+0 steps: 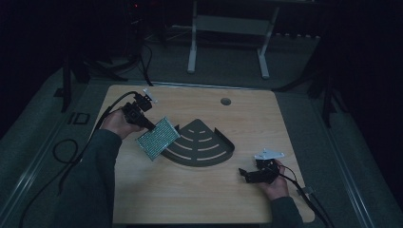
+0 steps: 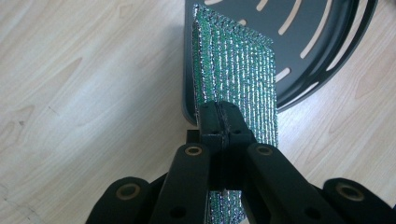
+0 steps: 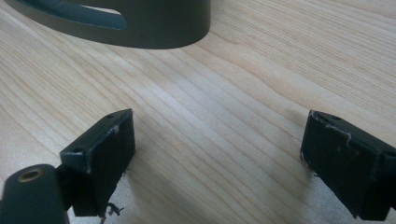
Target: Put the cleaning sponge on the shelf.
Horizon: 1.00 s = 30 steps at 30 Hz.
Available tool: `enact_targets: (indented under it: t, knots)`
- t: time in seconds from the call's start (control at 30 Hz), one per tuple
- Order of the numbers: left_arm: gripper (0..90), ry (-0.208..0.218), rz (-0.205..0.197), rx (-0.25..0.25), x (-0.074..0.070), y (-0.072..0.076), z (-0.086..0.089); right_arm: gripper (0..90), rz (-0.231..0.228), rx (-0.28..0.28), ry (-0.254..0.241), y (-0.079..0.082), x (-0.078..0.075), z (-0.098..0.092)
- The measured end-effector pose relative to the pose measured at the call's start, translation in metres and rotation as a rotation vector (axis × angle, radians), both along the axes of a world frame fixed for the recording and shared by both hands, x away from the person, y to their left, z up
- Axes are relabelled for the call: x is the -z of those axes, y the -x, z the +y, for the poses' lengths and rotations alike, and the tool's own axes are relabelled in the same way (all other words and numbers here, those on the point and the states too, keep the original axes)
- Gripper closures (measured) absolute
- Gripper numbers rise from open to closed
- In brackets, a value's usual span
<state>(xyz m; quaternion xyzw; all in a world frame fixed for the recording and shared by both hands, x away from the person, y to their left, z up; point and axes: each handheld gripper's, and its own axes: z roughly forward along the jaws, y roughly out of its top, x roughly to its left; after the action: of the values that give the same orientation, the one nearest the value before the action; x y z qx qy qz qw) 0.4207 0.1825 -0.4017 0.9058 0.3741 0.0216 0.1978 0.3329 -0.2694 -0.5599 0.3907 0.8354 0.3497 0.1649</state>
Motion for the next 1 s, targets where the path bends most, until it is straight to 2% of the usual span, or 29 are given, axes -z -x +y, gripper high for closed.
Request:
enact_targets:
  t: [0.1, 0.27, 0.53, 0.7, 0.83, 1.0]
  knots:
    - [90.0, -0.015, -0.015, 0.006, -0.003, -0.003, -0.005, 9.7, 0.000, 0.000, 0.000, 0.000, 0.000, 0.000]
    - [90.0, -0.006, -0.026, 0.000, -0.007, -0.009, -0.011, 9.7, 0.000, 0.000, 0.000, 0.000, 0.000, 0.000]
    - [90.0, -0.017, -0.054, 0.002, -0.005, -0.014, -0.018, 9.6, 0.000, 0.000, 0.000, 0.000, 0.000, 0.000]
    - [90.0, -0.030, -0.056, 0.006, -0.003, -0.018, -0.024, 9.6, 0.000, 0.000, 0.000, 0.000, 0.000, 0.000]
    - [90.0, -0.022, -0.060, 0.003, -0.002, -0.022, -0.027, 9.7, 0.000, 0.000, 0.000, 0.000, 0.000, 0.000]
    - [90.0, -0.044, -0.061, 0.007, 0.000, -0.025, -0.032, 9.7, 0.000, 0.000, 0.000, 0.000, 0.000, 0.000]
